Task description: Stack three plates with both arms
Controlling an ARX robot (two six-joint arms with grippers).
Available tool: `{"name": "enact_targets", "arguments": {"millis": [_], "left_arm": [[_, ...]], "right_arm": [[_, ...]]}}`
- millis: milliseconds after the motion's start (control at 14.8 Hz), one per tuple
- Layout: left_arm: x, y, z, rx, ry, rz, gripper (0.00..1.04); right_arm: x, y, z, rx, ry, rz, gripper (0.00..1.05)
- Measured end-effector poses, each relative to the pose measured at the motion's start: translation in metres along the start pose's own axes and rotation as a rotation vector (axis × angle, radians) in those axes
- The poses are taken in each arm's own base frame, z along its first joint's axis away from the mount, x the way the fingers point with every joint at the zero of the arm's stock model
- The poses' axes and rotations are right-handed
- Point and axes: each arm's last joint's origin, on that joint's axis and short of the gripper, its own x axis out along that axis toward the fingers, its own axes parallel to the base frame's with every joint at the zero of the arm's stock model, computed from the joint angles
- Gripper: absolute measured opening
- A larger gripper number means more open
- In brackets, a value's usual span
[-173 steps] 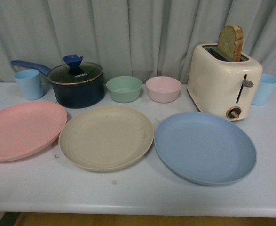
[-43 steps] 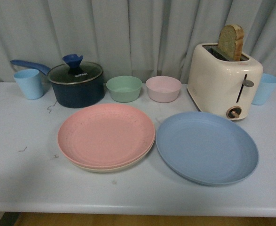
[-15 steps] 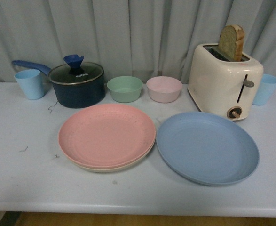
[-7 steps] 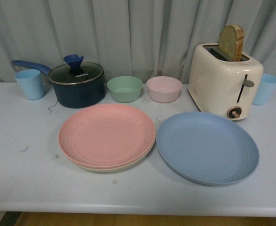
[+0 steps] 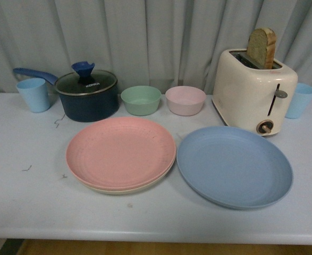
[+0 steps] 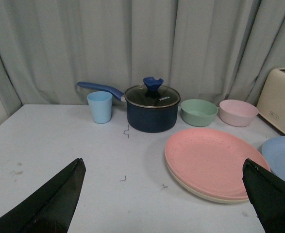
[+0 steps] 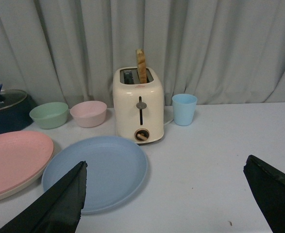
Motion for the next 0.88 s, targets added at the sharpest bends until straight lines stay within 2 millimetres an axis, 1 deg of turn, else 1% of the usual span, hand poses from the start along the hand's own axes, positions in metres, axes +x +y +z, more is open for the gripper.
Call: {"name": "enact_targets", "arguments": {"millis": [68, 135, 270, 338, 405, 473, 541, 608, 676, 743, 811, 878], "left_arm": [[0.0, 0.0, 0.0, 0.0, 0.0, 0.0, 0.98], [0.0, 0.0, 0.0, 0.0, 0.0, 0.002, 0.98], [0.0, 0.0, 0.0, 0.0, 0.0, 0.001, 0.98], [0.0, 0.0, 0.0, 0.0, 0.0, 0.0, 0.98], [0.0, 0.0, 0.0, 0.0, 0.0, 0.0, 0.98], [0.0, 0.0, 0.0, 0.0, 0.0, 0.0, 0.98], [0.0, 0.0, 0.0, 0.0, 0.0, 0.0, 0.98], [0.0, 0.0, 0.0, 0.0, 0.0, 0.0, 0.98], [0.0, 0.0, 0.0, 0.0, 0.0, 0.0, 0.98], [0.0, 0.0, 0.0, 0.0, 0.0, 0.0, 0.98], [0.0, 0.0, 0.0, 0.0, 0.0, 0.0, 0.98], [0.0, 0.0, 0.0, 0.0, 0.0, 0.0, 0.98]], "right_arm": [[0.0, 0.0, 0.0, 0.0, 0.0, 0.005, 0.98], [0.005, -0.003, 0.003, 0.029, -0.006, 0.154, 0.98], [0.026, -0.017, 0.013, 0.137, 0.026, 0.414, 0.98], [0.034, -0.017, 0.017, 0.153, 0.024, 0.502, 0.98], [0.049, -0.02, 0.024, 0.16, 0.006, 0.52, 0.98], [0.076, -0.03, 0.036, 0.155, -0.046, 0.44, 0.98], [0.106, -0.037, 0.04, 0.159, -0.075, 0.347, 0.98], [0.14, -0.04, 0.03, 0.199, -0.013, 0.254, 0.98], [0.17, -0.038, 0.01, 0.241, 0.093, 0.163, 0.98], [0.191, -0.029, -0.014, 0.274, 0.206, 0.103, 0.98], [0.205, -0.017, -0.032, 0.28, 0.284, 0.074, 0.98], [0.217, 0.001, -0.048, 0.278, 0.348, 0.064, 0.98]]}}
